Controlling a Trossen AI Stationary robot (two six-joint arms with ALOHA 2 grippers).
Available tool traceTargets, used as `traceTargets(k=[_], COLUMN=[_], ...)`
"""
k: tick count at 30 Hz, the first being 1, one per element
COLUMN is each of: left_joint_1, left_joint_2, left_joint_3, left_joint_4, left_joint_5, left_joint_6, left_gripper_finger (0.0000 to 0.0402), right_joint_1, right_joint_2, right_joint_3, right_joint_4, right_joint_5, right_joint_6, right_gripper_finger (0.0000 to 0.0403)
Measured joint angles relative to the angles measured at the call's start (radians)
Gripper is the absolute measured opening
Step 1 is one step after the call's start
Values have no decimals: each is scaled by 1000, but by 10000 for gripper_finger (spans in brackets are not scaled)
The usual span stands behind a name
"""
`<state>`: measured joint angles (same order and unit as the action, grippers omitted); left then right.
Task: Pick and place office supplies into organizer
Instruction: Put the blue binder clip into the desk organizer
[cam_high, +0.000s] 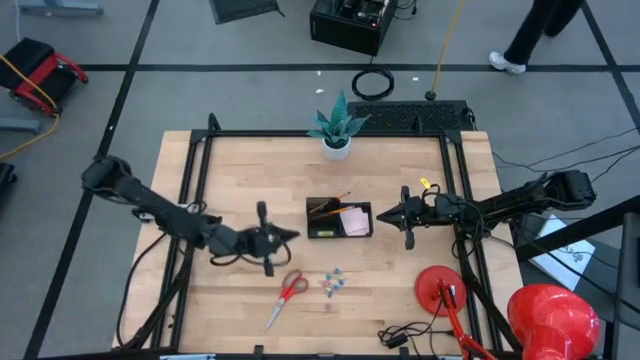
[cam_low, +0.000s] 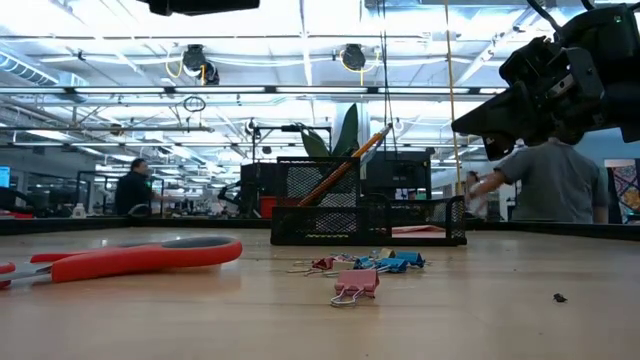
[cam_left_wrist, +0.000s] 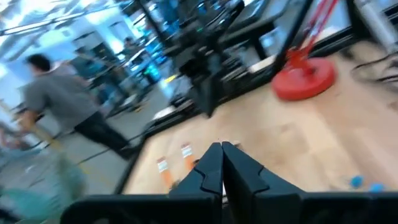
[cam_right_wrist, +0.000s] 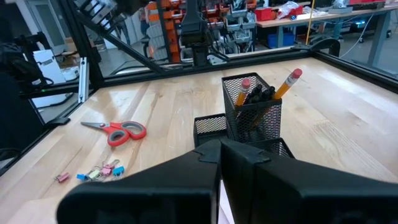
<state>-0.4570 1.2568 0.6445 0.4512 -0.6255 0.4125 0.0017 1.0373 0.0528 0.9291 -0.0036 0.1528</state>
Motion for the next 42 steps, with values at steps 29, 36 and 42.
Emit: traceTargets(k=[29,36,42], left_joint_1=[214,278,336], left_joint_2=[-348,-349,-349], left_joint_3=[-624,-624,-625], left_joint_4=[437,443,548], left_joint_5=[355,334,302], left_joint_6=[-182,-155,-53], left_gripper_finger=[1,1,20], right_joint_1=[0,0,0], right_joint_2=[0,0,0], right_joint_3=[0,0,22], right_joint_4=[91,119,179], right_joint_5=[-52,-60,-183], right_joint_6=[-141,-338,-509], right_gripper_finger=[4,4,2])
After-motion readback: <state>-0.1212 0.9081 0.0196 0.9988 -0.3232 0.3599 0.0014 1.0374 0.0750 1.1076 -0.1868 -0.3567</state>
